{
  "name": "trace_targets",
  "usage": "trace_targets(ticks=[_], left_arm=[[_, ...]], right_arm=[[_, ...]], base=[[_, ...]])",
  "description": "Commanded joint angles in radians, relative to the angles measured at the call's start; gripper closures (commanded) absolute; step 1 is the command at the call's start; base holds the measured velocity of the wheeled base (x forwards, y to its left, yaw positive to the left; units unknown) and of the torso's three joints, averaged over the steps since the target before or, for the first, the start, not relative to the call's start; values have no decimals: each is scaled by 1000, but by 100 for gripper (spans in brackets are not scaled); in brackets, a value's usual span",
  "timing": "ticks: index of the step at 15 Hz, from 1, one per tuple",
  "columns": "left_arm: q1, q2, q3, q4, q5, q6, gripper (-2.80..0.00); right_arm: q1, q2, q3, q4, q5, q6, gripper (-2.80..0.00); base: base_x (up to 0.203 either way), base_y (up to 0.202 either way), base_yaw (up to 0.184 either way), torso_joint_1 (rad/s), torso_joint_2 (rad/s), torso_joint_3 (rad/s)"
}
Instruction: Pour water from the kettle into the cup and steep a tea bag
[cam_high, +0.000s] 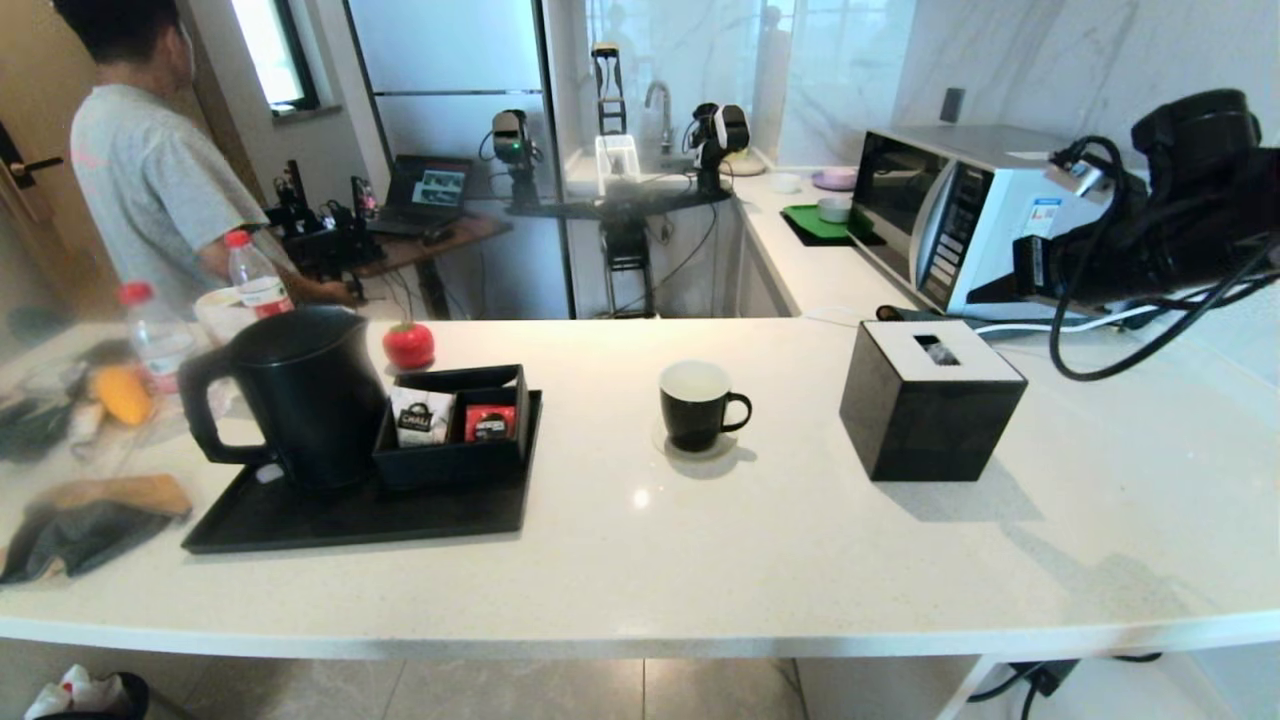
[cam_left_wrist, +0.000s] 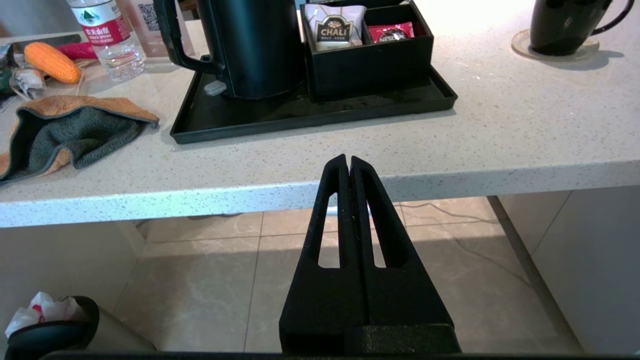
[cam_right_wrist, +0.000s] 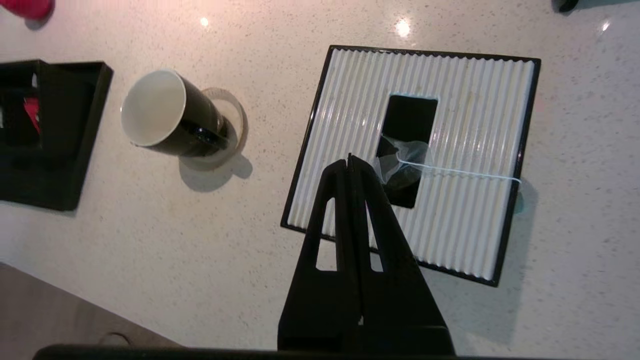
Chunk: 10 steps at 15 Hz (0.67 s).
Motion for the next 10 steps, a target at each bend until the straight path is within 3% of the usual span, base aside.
trace_targets(ticks=[1,5,7,10], left_arm=[[0,0,0,0,0,1,0],[0,0,0,0,0,1,0],[0,0,0,0,0,1,0],[0,0,0,0,0,1,0]], right_arm=[[-1,32,-1,-19,2,43,0],[1,45,6,-32,-16,211,0],[20,66,-13,-53,-117,311,0],[61,86,-52,-58,-183,454,0]], base=[[0,0,0,0,0,0],[0,0,0,0,0,0],[0,0,0,0,0,0],[0,0,0,0,0,0]])
